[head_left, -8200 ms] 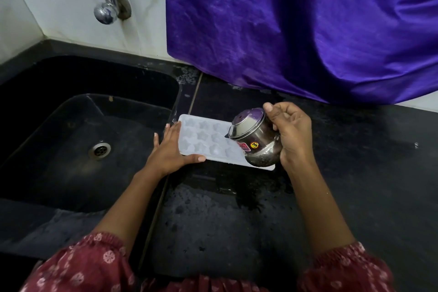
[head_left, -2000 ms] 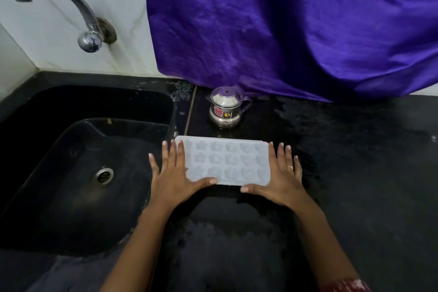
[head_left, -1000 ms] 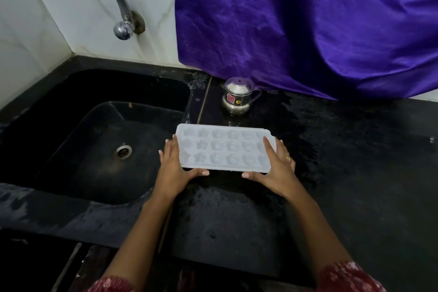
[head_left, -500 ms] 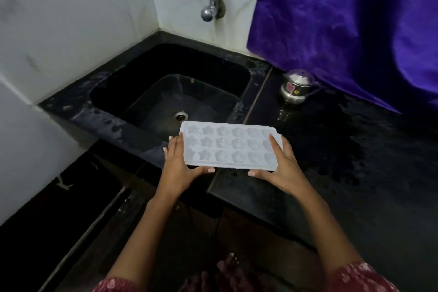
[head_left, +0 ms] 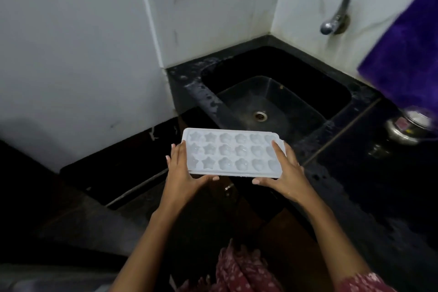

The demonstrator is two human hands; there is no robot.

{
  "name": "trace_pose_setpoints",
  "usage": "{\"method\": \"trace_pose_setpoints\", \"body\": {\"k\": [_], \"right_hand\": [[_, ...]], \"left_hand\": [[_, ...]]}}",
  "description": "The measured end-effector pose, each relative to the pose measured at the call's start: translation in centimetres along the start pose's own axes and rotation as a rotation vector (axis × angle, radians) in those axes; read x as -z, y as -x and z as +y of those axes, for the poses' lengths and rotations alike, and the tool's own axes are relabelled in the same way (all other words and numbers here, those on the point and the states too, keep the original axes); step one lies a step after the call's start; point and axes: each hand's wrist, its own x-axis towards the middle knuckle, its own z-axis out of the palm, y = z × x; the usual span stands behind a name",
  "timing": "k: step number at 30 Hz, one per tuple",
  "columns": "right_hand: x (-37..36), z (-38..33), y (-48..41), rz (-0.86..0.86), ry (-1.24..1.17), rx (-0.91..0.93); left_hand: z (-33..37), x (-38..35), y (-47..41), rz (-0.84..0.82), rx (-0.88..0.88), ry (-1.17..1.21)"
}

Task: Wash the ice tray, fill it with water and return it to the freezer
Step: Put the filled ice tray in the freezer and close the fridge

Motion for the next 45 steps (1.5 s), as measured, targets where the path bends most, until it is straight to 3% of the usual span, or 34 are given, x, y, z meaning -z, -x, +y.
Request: {"method": "trace_pose_setpoints", "body": {"k": [9,21,45], "right_hand": [[-4.1,-5.5,-6.5,-0.22,0.067,0.368],[-9.5,-11.3,-10.3,-0.545,0.158,0.782],[-25.9,-25.6,7.0,-1.01,0.21,1.351]], "left_hand": [[-2.6,4.5,3.1,0.316,0.246,-0.081],[-2.0,5.0,10.1,0.7,0.595,-0.131],[-1.0,12.8,31.6,1.33,1.004,-0.205]]}}
